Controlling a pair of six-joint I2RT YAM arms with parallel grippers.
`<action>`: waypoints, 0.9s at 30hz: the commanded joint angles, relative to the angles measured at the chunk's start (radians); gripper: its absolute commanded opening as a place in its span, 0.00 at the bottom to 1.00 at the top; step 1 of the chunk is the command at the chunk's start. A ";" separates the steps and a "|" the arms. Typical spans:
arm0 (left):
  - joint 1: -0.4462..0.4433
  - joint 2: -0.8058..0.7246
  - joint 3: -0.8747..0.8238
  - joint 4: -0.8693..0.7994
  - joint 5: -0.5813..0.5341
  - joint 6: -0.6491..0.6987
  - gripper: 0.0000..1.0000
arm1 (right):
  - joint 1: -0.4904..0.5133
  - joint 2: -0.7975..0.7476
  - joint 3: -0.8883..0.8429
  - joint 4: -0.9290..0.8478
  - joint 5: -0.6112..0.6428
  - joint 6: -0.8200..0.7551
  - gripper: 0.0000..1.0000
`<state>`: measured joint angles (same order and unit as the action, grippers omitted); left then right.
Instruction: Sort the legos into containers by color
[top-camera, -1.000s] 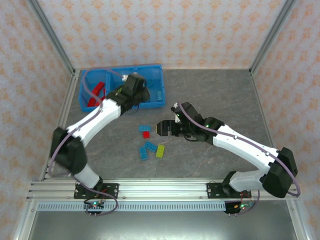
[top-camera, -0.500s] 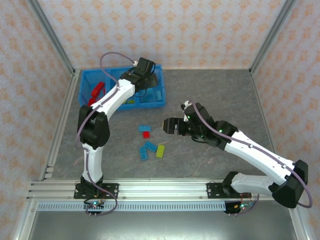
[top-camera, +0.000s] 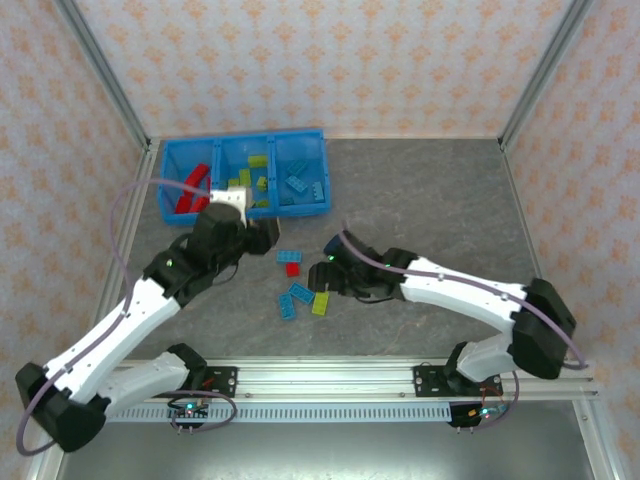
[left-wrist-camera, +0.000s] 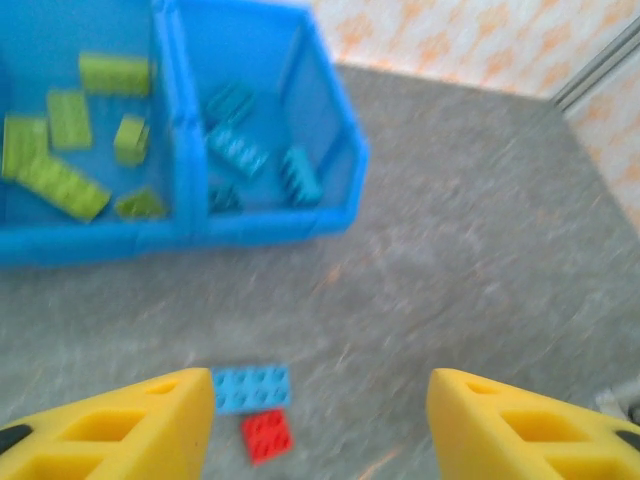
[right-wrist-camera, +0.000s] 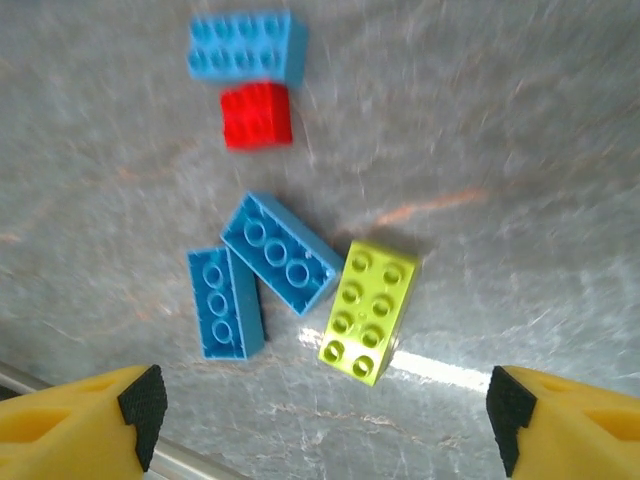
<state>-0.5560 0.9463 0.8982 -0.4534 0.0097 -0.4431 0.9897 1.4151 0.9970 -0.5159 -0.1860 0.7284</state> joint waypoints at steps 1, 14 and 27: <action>0.003 -0.085 -0.148 -0.005 0.030 0.047 0.65 | 0.057 0.097 0.050 -0.021 0.017 0.041 0.83; 0.003 -0.085 -0.338 0.138 -0.018 0.161 0.92 | 0.116 0.393 0.144 -0.081 0.089 0.036 0.64; 0.003 -0.288 -0.436 0.147 -0.054 0.150 1.00 | 0.116 0.227 0.034 -0.092 0.281 0.103 0.25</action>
<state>-0.5564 0.6842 0.4797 -0.3462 -0.0345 -0.3046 1.0992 1.7142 1.0523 -0.5808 -0.0101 0.8085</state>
